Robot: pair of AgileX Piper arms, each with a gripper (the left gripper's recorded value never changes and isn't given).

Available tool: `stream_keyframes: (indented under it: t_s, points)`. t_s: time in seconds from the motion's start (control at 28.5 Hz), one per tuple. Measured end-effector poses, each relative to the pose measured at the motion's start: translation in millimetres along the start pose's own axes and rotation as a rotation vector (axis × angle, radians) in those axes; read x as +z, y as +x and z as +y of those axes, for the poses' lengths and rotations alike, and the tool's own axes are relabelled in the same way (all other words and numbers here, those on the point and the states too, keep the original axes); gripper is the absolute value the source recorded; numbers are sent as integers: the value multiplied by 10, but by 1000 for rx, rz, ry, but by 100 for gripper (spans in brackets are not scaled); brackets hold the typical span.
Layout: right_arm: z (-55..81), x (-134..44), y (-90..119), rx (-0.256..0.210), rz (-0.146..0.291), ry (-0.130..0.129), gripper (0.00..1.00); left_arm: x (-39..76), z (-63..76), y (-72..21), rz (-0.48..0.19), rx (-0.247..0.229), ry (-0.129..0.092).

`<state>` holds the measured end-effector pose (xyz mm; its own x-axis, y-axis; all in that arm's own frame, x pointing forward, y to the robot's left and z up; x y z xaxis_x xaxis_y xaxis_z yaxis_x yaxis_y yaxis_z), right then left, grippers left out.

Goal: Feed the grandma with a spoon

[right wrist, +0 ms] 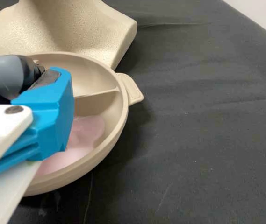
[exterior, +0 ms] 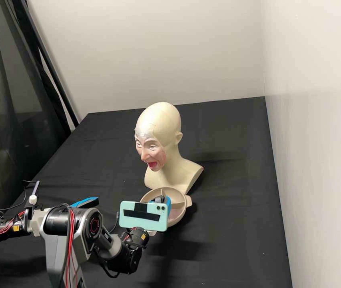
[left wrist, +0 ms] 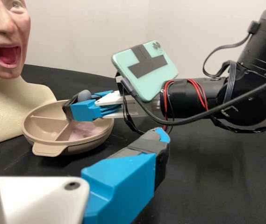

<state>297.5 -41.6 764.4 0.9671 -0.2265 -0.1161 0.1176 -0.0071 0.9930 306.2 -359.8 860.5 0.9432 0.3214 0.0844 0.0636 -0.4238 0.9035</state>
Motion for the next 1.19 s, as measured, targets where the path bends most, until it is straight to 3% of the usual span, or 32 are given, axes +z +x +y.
stream_keyframes:
  t_s: [0.46,0.67,0.77,1.19]
  points:
    - [-33,16,-91,9,2,1,0,0,0,0,0,0,0]
    - [-138,64,13,-2,-17,-18,0,0,0,0,0,0,0]
    - [-174,75,69,11,-7,-33,0,0,0,0,0,0,0]
    - [-247,71,158,34,0,-37,0,47,-15,0,-15,-5,3]
